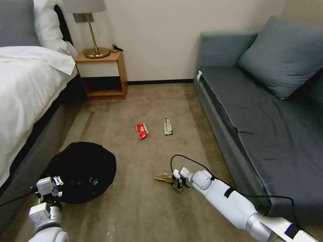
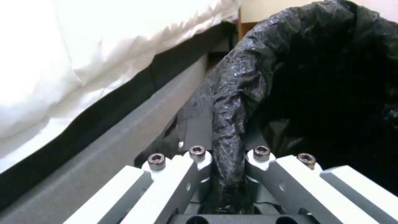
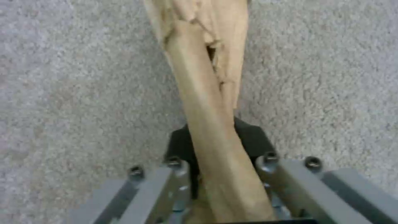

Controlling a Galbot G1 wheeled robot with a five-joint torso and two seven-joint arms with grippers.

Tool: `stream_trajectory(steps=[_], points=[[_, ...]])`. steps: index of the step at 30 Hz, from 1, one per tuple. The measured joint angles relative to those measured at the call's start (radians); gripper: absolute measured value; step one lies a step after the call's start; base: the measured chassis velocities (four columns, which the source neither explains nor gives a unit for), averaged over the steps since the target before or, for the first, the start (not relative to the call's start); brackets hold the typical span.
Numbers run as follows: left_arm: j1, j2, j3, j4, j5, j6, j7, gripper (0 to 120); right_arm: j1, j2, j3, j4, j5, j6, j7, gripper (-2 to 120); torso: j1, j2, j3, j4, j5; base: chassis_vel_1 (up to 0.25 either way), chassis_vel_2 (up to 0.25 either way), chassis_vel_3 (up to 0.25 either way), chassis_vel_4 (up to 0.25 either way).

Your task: Pick up the trash bin, then pick up the garbage on the floor and place it into the trash bin.

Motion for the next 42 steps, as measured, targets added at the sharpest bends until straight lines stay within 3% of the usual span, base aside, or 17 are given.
stream_trajectory(steps=[5, 12, 19, 31, 36, 42], points=[[0.004, -0.004, 0.004, -0.004, 0.002, -0.001, 0.0, 5, -0.005, -0.001, 0.012, 0.015, -0.002, 0.007, 0.006, 4, 0.0, 0.0, 0.0, -0.0002, -0.0001, 0.0, 0.0, 0.0, 0.0], [0.005, -0.016, 0.008, -0.004, 0.015, -0.008, 0.0, 5, -0.001, 0.015, 0.047, 0.08, 0.011, 0.055, 0.007, 4, 0.0, 0.0, 0.0, -0.0003, -0.0002, 0.0, 0.0, 0.0, 0.0], [0.003, -0.02, 0.009, 0.001, 0.027, -0.012, 0.0, 5, 0.04, 0.105, 0.095, 0.148, 0.115, 0.162, 0.007, 4, 0.0, 0.0, 0.0, 0.0, -0.0002, 0.0, 0.0, 0.0, 0.0], [-0.024, -0.031, 0.013, 0.012, 0.044, -0.008, 0.0, 5, 0.048, 0.232, -0.044, 0.319, 0.414, 0.308, 0.088, 4, 0.0, 0.0, 0.0, 0.0, -0.0003, 0.0, 0.0, 0.0, 0.0], [-0.037, -0.031, 0.014, 0.005, 0.045, 0.006, -0.001, 5, 0.048, 0.325, -0.103, 0.316, 0.464, 0.343, 0.126, 4, 0.0, 0.0, 0.0, 0.0, -0.0004, 0.0, 0.0, 0.0, 0.0], [-0.031, -0.034, 0.014, -0.028, 0.042, 0.013, -0.001, 5, 0.039, 0.352, -0.173, 0.273, 0.448, 0.361, 0.152, 4, 0.0, 0.0, 0.0, 0.0, -0.0003, 0.0, 0.0, 0.0, 0.0]])
